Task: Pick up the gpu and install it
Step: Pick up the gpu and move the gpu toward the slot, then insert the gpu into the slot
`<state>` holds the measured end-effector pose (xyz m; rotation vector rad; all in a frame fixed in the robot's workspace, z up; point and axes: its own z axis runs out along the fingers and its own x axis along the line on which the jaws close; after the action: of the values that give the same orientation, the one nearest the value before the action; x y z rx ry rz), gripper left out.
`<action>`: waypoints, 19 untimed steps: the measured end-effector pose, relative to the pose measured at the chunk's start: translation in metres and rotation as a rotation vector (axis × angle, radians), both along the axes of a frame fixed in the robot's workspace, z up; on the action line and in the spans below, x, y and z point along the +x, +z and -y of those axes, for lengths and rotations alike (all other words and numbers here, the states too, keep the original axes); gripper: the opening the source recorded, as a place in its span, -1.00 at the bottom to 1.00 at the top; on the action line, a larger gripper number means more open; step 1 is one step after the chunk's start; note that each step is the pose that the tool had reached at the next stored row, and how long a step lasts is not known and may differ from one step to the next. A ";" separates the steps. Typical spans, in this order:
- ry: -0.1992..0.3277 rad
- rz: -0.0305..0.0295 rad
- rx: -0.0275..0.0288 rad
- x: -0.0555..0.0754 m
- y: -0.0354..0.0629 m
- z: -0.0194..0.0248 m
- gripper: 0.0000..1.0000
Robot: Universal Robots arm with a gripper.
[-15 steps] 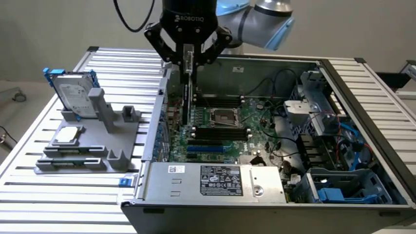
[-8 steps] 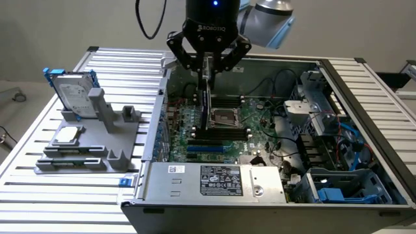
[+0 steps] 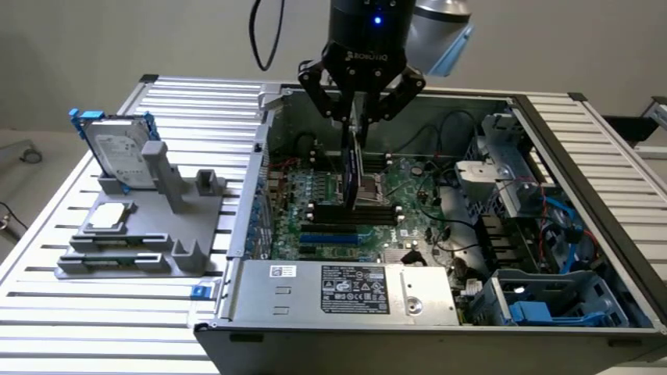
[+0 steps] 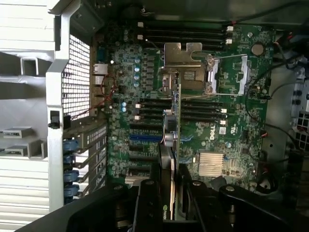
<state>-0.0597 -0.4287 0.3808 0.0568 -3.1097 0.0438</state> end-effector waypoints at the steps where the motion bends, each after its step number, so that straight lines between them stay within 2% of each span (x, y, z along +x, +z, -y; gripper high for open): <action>1: 0.000 -0.0001 -0.0001 0.000 -0.0015 -0.0016 -0.48; 19: 0.000 -0.0002 0.0000 0.000 -0.0018 -0.0031 -0.48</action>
<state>-0.0594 -0.4256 0.3790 0.0569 -3.1095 0.0438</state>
